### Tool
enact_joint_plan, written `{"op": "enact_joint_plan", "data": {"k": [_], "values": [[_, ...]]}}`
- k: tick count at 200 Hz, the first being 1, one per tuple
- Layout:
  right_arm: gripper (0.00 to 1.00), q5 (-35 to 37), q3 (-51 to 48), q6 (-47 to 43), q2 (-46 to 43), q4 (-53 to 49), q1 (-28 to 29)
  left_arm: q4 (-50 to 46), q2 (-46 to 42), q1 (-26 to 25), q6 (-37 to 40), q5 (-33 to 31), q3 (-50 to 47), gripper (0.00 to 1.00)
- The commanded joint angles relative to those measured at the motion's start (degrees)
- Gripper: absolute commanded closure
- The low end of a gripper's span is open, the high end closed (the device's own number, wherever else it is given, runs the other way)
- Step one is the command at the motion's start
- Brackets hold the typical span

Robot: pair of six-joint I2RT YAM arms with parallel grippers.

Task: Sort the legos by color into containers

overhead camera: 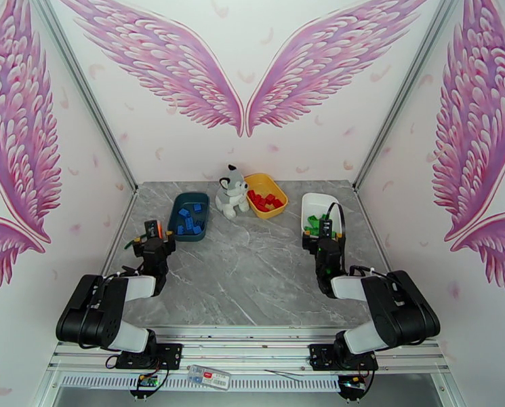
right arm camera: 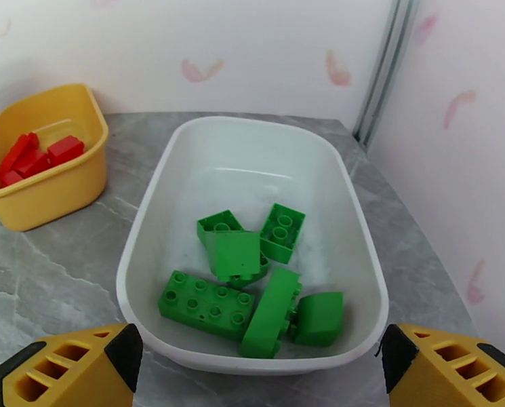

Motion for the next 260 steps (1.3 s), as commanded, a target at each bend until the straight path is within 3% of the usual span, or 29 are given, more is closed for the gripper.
{"op": "enact_joint_plan", "data": {"k": [1, 6, 18, 64, 260], "values": [[0.01, -5.55, -1.05, 2.05, 0.71, 2.63, -0.88, 14.56, 4.26, 0.78, 0.84, 4.87, -3.24, 0.01], [0.01, -6.01, 0.54, 2.33, 0.57, -0.89, -1.2, 17.05, 4.67, 0.69, 1.5, 5.27, -4.27, 0.01], [0.0, -5.53, 0.26, 1.68, 2.1, 2.45, -1.23, 10.41, 2.01, 0.88, 0.29, 5.64, -3.49, 0.01], [0.01, -5.21, 1.11, 2.9, 1.5, -0.04, -1.85, 5.41, 2.62, 2.8, -1.66, 7.0, -0.33, 0.01], [0.01, -5.13, 0.87, 2.81, 1.28, -0.07, -1.75, 5.77, 2.64, 3.04, -1.86, 7.26, -0.4, 0.01]]}}
